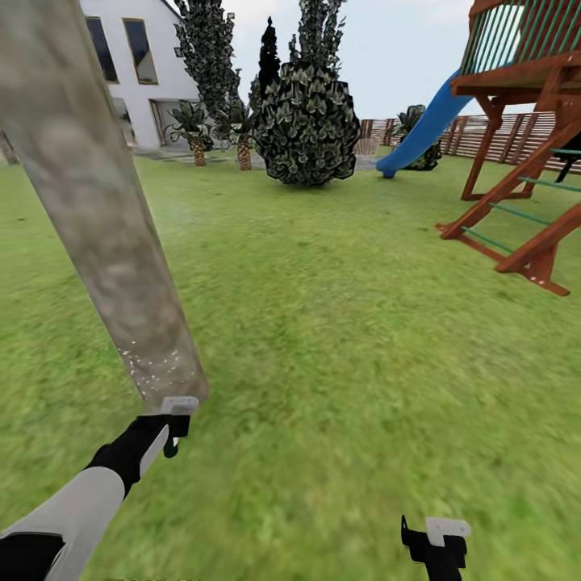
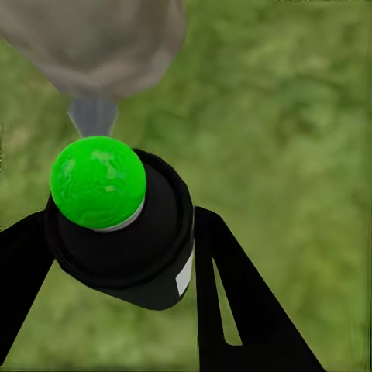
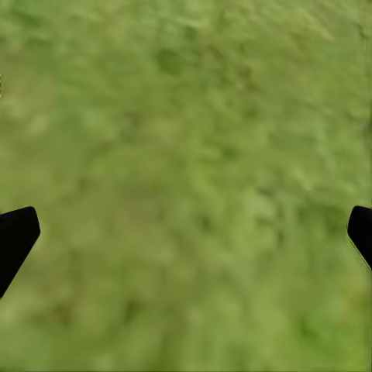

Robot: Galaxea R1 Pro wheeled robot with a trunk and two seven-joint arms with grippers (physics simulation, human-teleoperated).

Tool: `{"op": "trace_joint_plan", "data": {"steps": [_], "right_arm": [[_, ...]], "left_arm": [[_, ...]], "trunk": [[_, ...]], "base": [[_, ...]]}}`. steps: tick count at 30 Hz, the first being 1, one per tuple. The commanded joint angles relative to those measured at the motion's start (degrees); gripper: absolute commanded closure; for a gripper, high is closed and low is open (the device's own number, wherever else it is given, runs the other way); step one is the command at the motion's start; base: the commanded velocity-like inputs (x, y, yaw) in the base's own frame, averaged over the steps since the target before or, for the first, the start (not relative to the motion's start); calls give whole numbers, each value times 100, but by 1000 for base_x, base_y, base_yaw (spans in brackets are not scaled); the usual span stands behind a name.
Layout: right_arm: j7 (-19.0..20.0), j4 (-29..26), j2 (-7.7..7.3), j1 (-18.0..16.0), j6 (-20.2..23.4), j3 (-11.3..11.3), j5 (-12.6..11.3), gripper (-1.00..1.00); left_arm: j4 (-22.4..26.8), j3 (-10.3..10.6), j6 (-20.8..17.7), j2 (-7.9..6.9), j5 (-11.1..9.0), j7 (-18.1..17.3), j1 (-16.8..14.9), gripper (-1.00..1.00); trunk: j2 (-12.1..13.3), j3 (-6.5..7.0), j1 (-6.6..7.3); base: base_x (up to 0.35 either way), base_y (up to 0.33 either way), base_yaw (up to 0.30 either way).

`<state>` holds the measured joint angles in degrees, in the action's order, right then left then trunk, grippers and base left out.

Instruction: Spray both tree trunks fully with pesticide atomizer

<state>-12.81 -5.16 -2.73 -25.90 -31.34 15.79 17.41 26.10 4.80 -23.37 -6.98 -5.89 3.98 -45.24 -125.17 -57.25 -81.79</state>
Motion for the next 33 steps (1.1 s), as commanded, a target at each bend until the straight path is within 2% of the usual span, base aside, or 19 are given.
{"op": "trace_joint_plan", "data": {"steps": [1, 20, 27, 33], "right_arm": [[-29, 6, 0, -3, -13, 29, 61, -100], [-29, 6, 0, -3, -13, 29, 61, -100], [-29, 6, 0, -3, -13, 29, 61, -100], [-29, 6, 0, -3, -13, 29, 61, -100]], "left_arm": [[9, 48, -29, -5, -60, 43, -3, 100], [-70, 55, -19, 17, -70, 42, -2, 100], [-61, 48, -4, 133, -60, 42, -3, 100], [-28, 71, 42, 168, -11, 22, -2, 100]], "trunk": [[-2, -5, 0], [-2, -5, 0], [-2, -5, 0], [-2, -5, 0]], "base": [[122, -271, 274], [216, -213, 275], [-1, -270, 274], [-120, -257, 227]]}}
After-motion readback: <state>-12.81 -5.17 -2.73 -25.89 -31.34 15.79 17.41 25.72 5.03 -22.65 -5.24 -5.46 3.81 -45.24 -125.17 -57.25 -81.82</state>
